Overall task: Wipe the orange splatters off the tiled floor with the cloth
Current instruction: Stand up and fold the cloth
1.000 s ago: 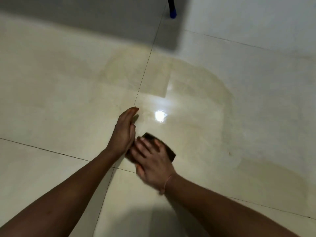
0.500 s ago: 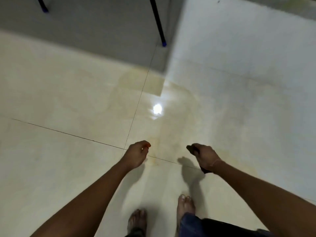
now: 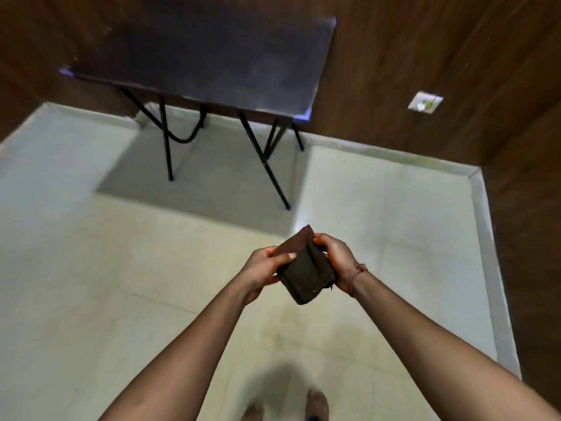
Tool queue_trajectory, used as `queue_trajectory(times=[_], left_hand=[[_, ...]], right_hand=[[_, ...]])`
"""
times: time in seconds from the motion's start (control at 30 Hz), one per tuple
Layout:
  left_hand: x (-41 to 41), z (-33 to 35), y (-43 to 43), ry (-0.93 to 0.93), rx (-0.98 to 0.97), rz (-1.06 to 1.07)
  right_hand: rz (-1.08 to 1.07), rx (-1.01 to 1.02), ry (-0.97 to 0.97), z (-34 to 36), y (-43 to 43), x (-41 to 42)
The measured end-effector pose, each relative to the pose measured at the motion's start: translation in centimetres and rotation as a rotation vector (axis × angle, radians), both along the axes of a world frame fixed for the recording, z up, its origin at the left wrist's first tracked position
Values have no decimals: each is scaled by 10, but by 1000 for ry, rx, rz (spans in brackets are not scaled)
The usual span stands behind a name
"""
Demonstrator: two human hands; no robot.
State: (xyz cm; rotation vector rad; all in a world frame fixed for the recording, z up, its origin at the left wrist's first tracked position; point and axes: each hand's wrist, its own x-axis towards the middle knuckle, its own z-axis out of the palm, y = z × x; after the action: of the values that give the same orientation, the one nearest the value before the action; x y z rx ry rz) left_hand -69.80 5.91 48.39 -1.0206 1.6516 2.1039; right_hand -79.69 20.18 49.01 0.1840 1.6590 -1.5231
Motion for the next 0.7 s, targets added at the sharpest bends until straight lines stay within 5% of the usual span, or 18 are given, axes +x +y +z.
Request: queue_trajectory(times=[0.13, 0.27, 0.5, 0.7], left_hand=[[9, 66, -55, 128, 73, 306], [17, 107, -124, 179, 65, 399], [34, 163, -263, 145, -53, 116], [3, 190, -331, 312, -341, 159]], right_hand=[[142, -22, 128, 66, -51, 12], [192, -38, 212, 105, -118, 23], [-7, -185, 223, 163, -259, 31], [8, -164, 319, 185, -320, 12]])
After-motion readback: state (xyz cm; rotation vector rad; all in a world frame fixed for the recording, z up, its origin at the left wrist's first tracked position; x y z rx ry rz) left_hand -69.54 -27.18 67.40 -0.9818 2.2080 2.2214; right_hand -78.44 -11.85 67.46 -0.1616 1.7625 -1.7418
